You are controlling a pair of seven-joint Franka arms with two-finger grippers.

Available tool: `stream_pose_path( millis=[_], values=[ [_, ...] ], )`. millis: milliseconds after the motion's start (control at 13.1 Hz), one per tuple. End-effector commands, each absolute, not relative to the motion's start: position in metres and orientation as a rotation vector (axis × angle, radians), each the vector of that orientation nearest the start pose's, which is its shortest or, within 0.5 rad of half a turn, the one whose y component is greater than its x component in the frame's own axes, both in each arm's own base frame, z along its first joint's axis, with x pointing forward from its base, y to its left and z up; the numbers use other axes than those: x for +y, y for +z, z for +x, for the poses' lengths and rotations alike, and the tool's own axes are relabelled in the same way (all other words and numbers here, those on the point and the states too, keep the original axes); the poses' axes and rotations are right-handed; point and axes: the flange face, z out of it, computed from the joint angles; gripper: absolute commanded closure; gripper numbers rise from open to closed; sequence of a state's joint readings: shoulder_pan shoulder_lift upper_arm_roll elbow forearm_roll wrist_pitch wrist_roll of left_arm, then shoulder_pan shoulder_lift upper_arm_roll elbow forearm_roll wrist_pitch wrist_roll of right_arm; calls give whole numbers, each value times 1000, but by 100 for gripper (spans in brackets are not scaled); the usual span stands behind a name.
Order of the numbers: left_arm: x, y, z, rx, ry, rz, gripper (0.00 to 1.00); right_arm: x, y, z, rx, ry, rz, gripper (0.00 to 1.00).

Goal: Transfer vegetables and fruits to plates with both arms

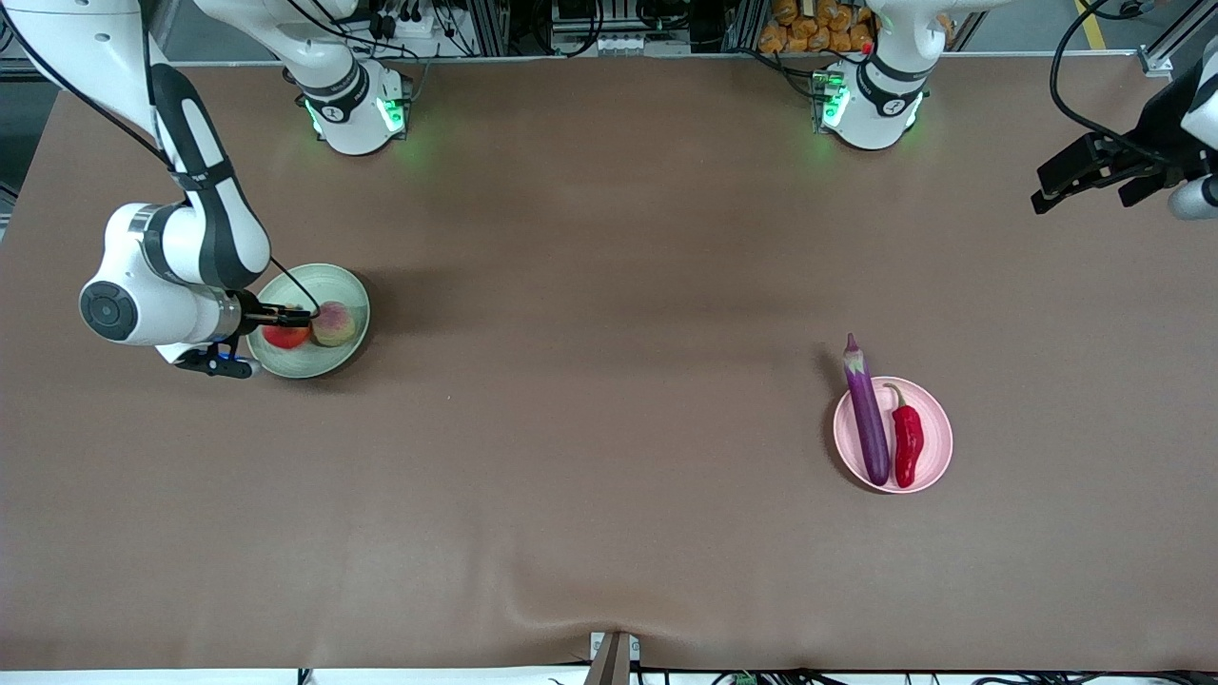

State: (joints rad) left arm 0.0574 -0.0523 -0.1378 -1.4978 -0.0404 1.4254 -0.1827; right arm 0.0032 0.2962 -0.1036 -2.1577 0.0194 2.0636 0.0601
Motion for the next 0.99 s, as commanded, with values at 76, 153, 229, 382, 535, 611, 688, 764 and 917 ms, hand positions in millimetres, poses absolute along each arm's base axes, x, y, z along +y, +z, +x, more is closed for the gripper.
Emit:
stream_pose_path(
  millis=[76, 153, 229, 382, 535, 611, 688, 764, 917],
  values=[
    [-43, 684, 513, -144, 28, -3141, 0, -34, 309, 551, 199, 700, -3065, 0],
    [-44, 683, 513, -135, 28, -3115, 0, -19, 340, 564, 169, 709, -3072, 0],
    [-46, 684, 512, -131, 32, -3111, 0, -4, 363, 574, 138, 697, -3074, 0],
    [-44, 684, 512, -136, 32, -3111, 0, 9, 418, 593, 127, 594, -3025, 0],
    [-45, 683, 512, -131, 39, -3110, 0, 30, 475, 613, 28, 443, -3035, 0],
    [-45, 684, 511, -131, 39, -3110, 0, 36, 499, 618, 0, 384, -3042, 0],
    [-45, 683, 511, -131, 41, -3110, 0, 36, 525, 618, -9, 382, -3047, 0],
    [-43, 683, 512, -136, 41, -3110, 0, 36, 560, 621, -17, 334, -3055, 0],
    [-44, 684, 511, -131, 42, -3112, 0, 42, 617, 613, -47, 254, -3059, 0]
  ],
)
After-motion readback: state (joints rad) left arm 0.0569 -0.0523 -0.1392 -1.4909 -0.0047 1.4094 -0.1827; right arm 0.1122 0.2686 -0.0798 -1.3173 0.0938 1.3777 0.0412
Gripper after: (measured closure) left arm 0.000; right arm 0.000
